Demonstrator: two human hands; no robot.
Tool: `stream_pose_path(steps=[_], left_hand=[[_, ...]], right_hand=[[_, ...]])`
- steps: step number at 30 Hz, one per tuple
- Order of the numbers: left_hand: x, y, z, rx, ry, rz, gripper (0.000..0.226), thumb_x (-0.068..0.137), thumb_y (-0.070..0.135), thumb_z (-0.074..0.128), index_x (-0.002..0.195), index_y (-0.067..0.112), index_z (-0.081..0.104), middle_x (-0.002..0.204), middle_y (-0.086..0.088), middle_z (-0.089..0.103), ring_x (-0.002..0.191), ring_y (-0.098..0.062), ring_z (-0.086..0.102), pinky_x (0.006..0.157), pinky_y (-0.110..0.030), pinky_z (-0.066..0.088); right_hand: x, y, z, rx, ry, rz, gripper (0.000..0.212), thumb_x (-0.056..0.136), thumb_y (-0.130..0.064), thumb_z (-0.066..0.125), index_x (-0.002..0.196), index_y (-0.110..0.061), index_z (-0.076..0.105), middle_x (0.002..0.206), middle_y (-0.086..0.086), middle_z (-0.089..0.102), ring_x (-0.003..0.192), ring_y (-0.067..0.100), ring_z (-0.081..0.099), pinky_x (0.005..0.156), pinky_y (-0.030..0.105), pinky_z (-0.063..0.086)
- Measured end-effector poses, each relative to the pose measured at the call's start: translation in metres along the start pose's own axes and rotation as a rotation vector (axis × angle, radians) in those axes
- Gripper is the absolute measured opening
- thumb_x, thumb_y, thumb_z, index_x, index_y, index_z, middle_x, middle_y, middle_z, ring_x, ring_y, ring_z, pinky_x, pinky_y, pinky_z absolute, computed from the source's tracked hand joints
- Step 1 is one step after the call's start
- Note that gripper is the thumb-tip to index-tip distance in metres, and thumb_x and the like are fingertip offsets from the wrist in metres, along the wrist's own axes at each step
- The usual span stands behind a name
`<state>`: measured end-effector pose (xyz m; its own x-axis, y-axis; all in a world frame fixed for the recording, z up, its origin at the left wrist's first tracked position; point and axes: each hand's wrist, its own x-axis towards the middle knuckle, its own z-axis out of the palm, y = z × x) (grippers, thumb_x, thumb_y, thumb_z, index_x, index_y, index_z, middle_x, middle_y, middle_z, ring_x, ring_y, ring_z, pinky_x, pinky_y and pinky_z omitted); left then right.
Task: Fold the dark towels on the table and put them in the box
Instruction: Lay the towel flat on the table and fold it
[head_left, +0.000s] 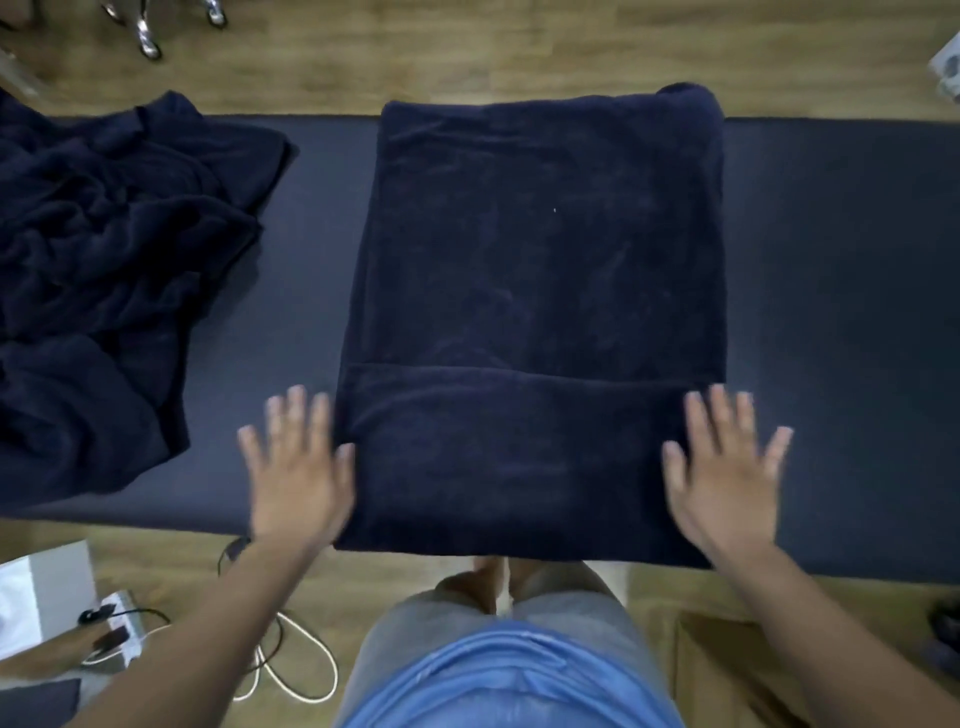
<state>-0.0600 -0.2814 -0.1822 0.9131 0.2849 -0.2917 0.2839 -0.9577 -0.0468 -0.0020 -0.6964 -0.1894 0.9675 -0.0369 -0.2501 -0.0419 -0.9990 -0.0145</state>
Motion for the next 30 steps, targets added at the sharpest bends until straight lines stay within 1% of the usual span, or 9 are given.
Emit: stream_pose_path(steps=[3,5,10,14,16,19,22,24,30], left_hand=[[-0.002,0.090,-0.002,-0.010,0.066,0.543,0.061,0.095,0.042,0.038,0.150,0.015,0.041,0.160,-0.014,0.030,0.149,-0.036,0.022,0.115,-0.066,0.015],[-0.004,0.119,0.013,0.052,-0.031,0.678,0.062,0.098,0.050,0.030,0.154,0.024,0.033,0.164,-0.006,0.021,0.153,-0.029,0.009,0.116,-0.066,0.010],[0.037,0.068,0.035,-0.001,-0.124,0.261,0.066,0.097,0.065,0.016,0.155,0.040,-0.007,0.162,0.007,-0.018,0.152,-0.025,-0.015,0.114,-0.066,-0.009],[0.079,0.022,0.012,-0.116,-0.167,-0.178,0.064,0.101,0.055,0.009,0.159,0.029,0.002,0.167,-0.002,-0.006,0.153,-0.029,-0.013,0.111,-0.074,-0.006],[0.076,0.019,0.003,-0.083,-0.063,-0.131,0.065,0.102,0.051,0.013,0.160,0.021,0.005,0.167,-0.006,-0.004,0.153,-0.032,-0.010,0.112,-0.073,-0.005],[0.026,0.051,0.005,-0.022,0.150,0.305,0.065,0.101,0.045,0.026,0.158,0.015,0.017,0.166,-0.012,0.010,0.153,-0.037,0.004,0.115,-0.069,-0.001],[-0.047,0.074,0.040,0.059,0.031,0.729,0.065,0.097,0.050,0.035,0.155,0.021,0.028,0.163,-0.012,0.023,0.152,-0.034,0.013,0.115,-0.070,0.012],[-0.057,0.063,0.057,0.091,-0.030,0.707,0.063,0.098,0.053,0.033,0.155,0.027,0.027,0.163,-0.009,0.025,0.152,-0.031,0.012,0.115,-0.067,0.014],[-0.023,-0.003,0.055,-0.075,-0.163,0.192,0.059,0.102,0.052,0.009,0.158,0.034,0.000,0.167,0.000,-0.005,0.154,-0.026,-0.004,0.116,-0.065,0.003]], right_hand=[[-0.026,-0.085,0.008,0.051,0.059,-0.379,0.059,0.092,-0.041,0.042,0.145,-0.016,0.048,0.155,0.011,0.040,0.146,0.033,0.029,0.115,0.065,0.017],[-0.024,-0.109,0.023,0.049,-0.001,-0.460,0.059,0.094,-0.045,0.038,0.147,-0.021,0.045,0.157,0.007,0.036,0.148,0.028,0.026,0.115,0.064,0.017],[0.014,-0.021,0.041,0.005,-0.106,0.063,0.061,0.100,-0.055,0.024,0.156,-0.033,0.015,0.166,0.001,0.010,0.153,0.027,0.005,0.117,0.063,0.005],[0.006,0.042,0.029,0.138,-0.196,0.541,0.065,0.101,-0.054,0.009,0.158,-0.025,0.008,0.166,0.006,0.000,0.152,0.029,-0.004,0.114,0.069,0.004],[-0.004,0.027,0.027,0.166,-0.055,0.482,0.066,0.100,-0.047,0.015,0.158,-0.017,0.012,0.166,0.009,0.004,0.152,0.030,0.001,0.115,0.068,0.006],[-0.032,-0.045,0.023,0.155,0.128,0.052,0.064,0.096,-0.041,0.031,0.155,-0.016,0.027,0.162,0.014,0.021,0.150,0.035,0.015,0.115,0.065,0.008],[-0.068,-0.121,0.040,0.089,0.102,-0.364,0.059,0.094,-0.043,0.042,0.149,-0.023,0.040,0.159,0.012,0.031,0.148,0.033,0.024,0.115,0.067,0.015],[-0.070,-0.127,0.050,0.052,0.024,-0.331,0.058,0.095,-0.048,0.037,0.150,-0.028,0.038,0.160,0.009,0.030,0.149,0.031,0.023,0.116,0.065,0.015],[-0.062,-0.008,0.056,0.027,-0.072,0.077,0.065,0.095,-0.053,0.017,0.155,-0.027,0.028,0.163,0.006,0.022,0.151,0.027,0.014,0.118,0.061,0.010]])
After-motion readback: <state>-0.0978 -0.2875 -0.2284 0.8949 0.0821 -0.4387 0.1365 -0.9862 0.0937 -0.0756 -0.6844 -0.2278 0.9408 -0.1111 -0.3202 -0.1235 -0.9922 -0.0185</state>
